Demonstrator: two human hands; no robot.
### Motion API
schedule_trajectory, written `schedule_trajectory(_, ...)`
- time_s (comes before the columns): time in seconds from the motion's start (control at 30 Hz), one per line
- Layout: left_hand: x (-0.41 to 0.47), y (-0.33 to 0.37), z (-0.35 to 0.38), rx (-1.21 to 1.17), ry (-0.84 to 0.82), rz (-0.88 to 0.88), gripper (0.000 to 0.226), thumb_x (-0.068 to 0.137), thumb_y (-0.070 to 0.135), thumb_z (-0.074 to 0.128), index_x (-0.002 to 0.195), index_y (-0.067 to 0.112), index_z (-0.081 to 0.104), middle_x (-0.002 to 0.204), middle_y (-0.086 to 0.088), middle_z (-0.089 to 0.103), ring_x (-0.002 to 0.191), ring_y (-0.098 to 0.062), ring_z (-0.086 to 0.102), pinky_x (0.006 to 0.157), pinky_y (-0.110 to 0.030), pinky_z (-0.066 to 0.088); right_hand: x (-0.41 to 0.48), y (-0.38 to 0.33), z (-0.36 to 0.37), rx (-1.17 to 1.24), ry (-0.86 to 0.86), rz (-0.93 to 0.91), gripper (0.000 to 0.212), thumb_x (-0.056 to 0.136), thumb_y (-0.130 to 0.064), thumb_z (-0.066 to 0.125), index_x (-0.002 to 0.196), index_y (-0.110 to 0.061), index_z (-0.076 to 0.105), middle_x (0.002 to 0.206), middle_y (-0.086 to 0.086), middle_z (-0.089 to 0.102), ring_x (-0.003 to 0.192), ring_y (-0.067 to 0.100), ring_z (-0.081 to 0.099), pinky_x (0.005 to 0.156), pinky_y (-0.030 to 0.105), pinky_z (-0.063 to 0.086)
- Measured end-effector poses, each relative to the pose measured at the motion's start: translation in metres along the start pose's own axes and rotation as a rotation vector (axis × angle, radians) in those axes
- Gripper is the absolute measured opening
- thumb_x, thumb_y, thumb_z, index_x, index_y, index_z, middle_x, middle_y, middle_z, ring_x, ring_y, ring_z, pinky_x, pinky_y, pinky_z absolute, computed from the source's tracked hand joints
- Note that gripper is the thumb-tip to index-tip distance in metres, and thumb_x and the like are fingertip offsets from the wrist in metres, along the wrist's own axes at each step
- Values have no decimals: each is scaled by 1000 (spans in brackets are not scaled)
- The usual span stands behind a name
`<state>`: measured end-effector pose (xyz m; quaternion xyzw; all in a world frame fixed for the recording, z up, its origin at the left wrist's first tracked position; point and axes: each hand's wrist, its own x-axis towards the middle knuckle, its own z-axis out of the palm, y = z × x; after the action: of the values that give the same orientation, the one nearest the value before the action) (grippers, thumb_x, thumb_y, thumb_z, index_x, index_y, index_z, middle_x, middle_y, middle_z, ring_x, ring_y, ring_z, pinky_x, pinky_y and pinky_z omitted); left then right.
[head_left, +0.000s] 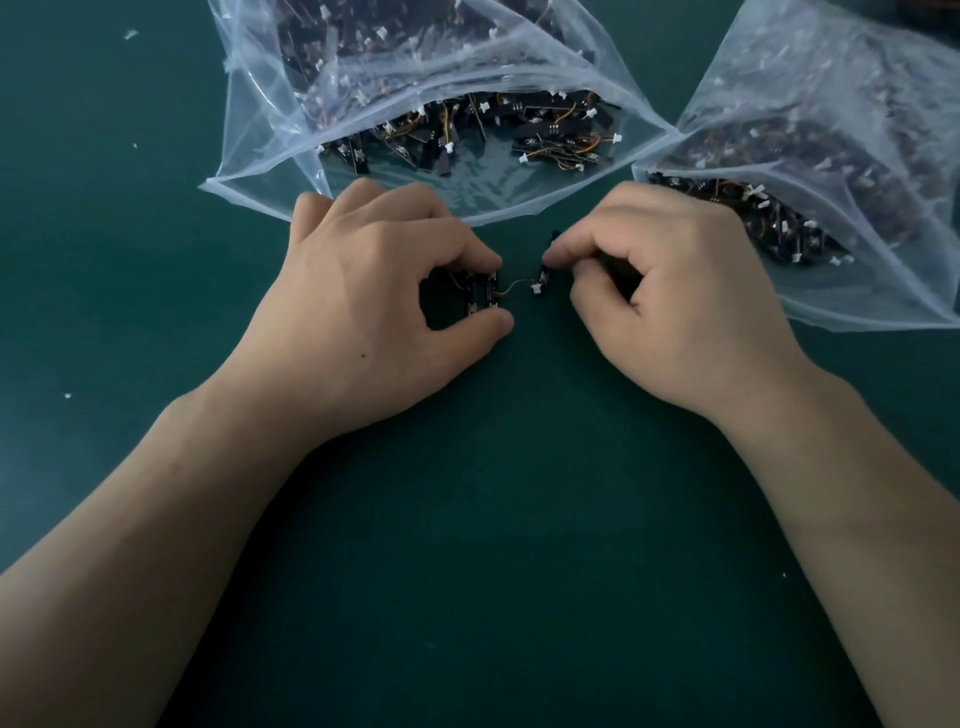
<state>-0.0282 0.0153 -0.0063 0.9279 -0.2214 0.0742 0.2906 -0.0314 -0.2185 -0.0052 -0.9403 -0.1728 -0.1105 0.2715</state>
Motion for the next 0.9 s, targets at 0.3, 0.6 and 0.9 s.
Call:
schedule_trajectory(0.3, 0, 0, 1, -2, 0, -2, 37, 83, 62, 67, 109, 38, 76, 107, 16, 61, 110, -17, 52, 95, -36, 27, -1, 0, 0, 77, -30, -37, 23, 93, -6, 65, 102, -20, 81, 99, -7, 70, 94, 16, 66, 79, 44, 54)
schedule_trajectory(0.6, 1, -1, 0, 0, 1, 11, 42, 81, 66, 67, 110, 36, 75, 108, 16, 61, 111, -18, 52, 95, -36, 28, -2, -4, -3, 108, -2, -101, 13, 93, -10, 75, 104, -17, 77, 94, -27, 61, 84, 0, 61, 79, 13, 43)
schedule_trajectory(0.9, 0, -2, 1, 11, 7, 23, 40, 83, 63, 68, 113, 37, 74, 106, 16, 60, 111, -18, 52, 95, -36, 27, -2, -2, -3, 121, -14, -55, 31, 91, 2, 65, 112, -19, 74, 95, -10, 70, 95, 7, 65, 87, 24, 51)
